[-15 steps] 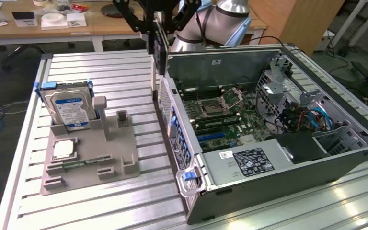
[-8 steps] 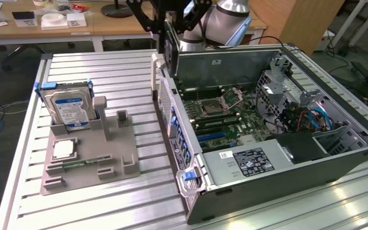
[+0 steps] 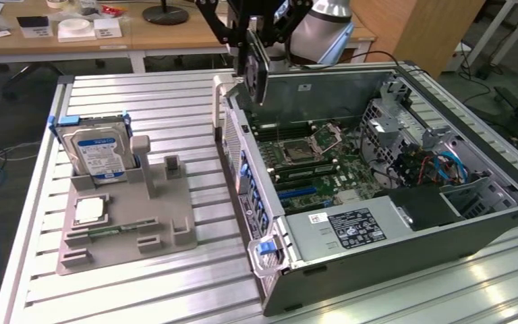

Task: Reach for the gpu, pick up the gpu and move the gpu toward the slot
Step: 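Pick up the gpu and move the gpu toward the slot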

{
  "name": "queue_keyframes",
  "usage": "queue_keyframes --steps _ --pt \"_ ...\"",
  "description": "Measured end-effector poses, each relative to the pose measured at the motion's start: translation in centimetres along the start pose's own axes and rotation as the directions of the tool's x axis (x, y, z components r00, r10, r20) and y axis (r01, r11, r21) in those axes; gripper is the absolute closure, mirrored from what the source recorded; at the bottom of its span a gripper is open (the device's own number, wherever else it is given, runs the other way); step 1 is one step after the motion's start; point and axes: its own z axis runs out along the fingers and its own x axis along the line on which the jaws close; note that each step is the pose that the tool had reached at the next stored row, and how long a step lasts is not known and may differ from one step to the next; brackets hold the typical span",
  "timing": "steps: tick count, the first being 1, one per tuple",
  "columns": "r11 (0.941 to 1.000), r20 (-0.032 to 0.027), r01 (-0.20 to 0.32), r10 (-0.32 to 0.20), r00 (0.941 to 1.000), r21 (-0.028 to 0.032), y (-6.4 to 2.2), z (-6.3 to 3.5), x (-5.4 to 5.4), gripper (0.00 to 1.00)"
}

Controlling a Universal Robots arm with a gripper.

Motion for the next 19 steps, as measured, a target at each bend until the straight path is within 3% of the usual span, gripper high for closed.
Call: queue_keyframes --steps 19 --pt "1.0 -0.0001 0.0 0.0 1.0 0.0 0.08 0.0 -4.4 0.72"
